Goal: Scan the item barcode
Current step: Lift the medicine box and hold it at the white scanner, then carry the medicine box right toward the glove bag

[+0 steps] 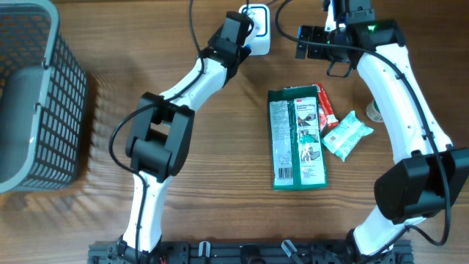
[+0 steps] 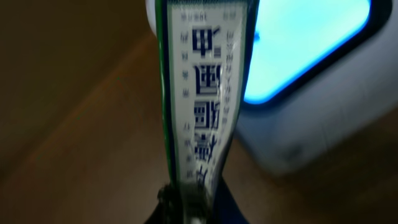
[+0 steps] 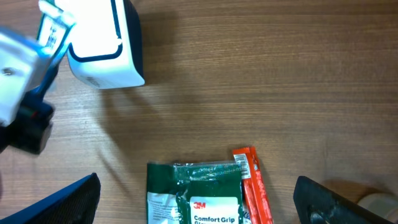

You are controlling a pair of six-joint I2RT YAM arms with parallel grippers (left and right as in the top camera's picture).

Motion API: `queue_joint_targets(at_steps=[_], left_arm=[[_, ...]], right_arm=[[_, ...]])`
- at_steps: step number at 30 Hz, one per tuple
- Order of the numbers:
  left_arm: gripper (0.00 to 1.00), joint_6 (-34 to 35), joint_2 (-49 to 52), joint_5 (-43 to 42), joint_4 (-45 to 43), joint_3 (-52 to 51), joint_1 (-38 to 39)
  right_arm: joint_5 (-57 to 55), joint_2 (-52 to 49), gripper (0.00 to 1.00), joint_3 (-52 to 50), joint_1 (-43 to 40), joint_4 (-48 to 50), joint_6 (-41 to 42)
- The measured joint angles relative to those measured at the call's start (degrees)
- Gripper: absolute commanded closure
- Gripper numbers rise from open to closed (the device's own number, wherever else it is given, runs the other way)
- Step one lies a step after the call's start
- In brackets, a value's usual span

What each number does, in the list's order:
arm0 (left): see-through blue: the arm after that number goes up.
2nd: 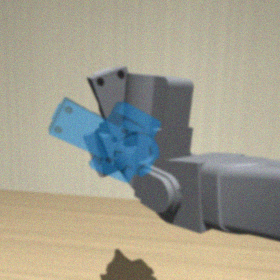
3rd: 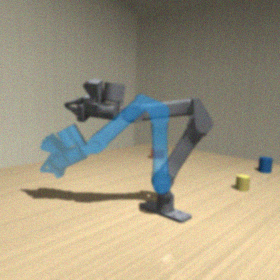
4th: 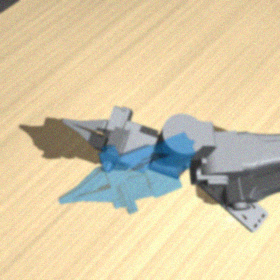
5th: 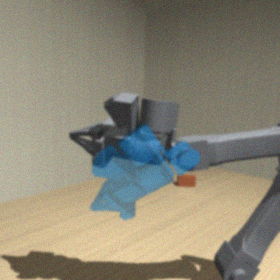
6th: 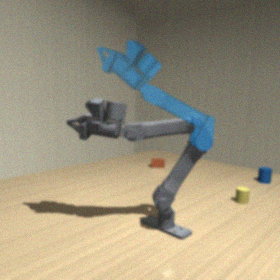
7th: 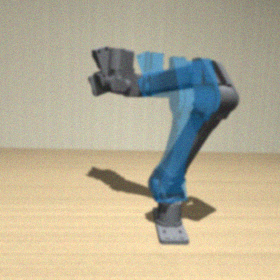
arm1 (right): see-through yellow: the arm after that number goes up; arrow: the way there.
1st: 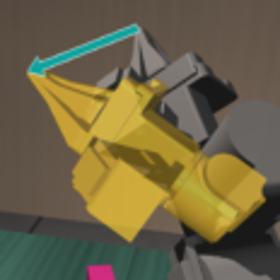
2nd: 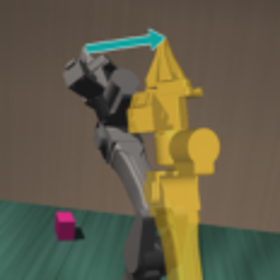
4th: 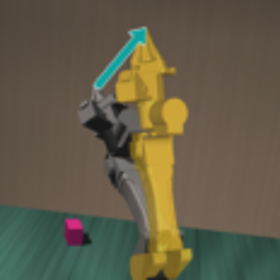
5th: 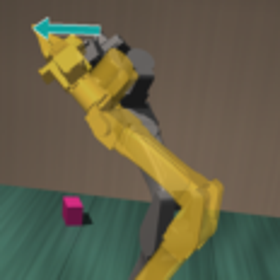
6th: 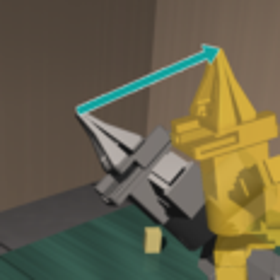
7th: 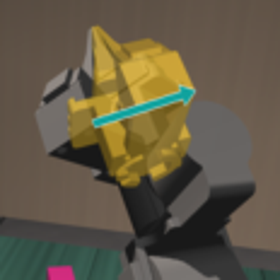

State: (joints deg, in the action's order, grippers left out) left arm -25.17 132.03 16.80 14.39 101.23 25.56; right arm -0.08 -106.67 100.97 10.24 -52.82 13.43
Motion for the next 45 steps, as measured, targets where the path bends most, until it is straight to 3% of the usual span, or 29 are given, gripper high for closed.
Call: queue_joint_targets(at_steps=[5, 10, 15, 22, 25, 27, 28, 37, 45], left_arm=[[0.96, 21.70, -10.75, -7.69, 26.75, 0.26, -0.02], [0.96, 36.17, -17.79, -15.87, 46.45, 0.68, 1.01], [0.96, 43.15, -17.68, -19.17, 48.35, -6.71, 4.26], [0.96, 51.63, -16.41, -20.39, 41.99, -20.85, 8.20], [0.54, 54.62, -16.50, -20.26, 38.05, -23.41, 8.96], [0.13, 56.43, -16.76, -20.37, 36.26, -24.20, 9.01], [0.00, 56.81, -16.70, -20.35, 35.39, -24.92, 9.18], [0.00, 59.14, -19.08, -20.59, 36.70, -24.92, 8.94], [0.00, 59.17, -35.87, -18.14, 39.23, -18.36, 1.49]], right_arm=[[0.00, 0.00, 0.00, 0.00, 0.00, 0.04, 0.00], [0.00, 0.00, 0.00, 0.00, 0.00, 0.04, 0.00], [0.00, 0.00, 0.00, 0.00, 0.00, 0.00, 0.00], [0.00, 0.00, 0.00, 0.00, 0.00, 0.02, 0.00], [0.00, 0.00, 0.00, 0.00, 0.00, 0.02, 0.00], [0.00, 0.00, 0.00, 0.00, 0.00, 0.00, 0.00], [0.00, 0.00, 0.00, 0.00, 0.00, 0.02, 0.00], [0.00, 0.00, 0.00, 0.00, 0.00, 0.00, 0.00], [0.00, 0.00, 0.00, 0.00, 0.00, 0.00, 0.00]])
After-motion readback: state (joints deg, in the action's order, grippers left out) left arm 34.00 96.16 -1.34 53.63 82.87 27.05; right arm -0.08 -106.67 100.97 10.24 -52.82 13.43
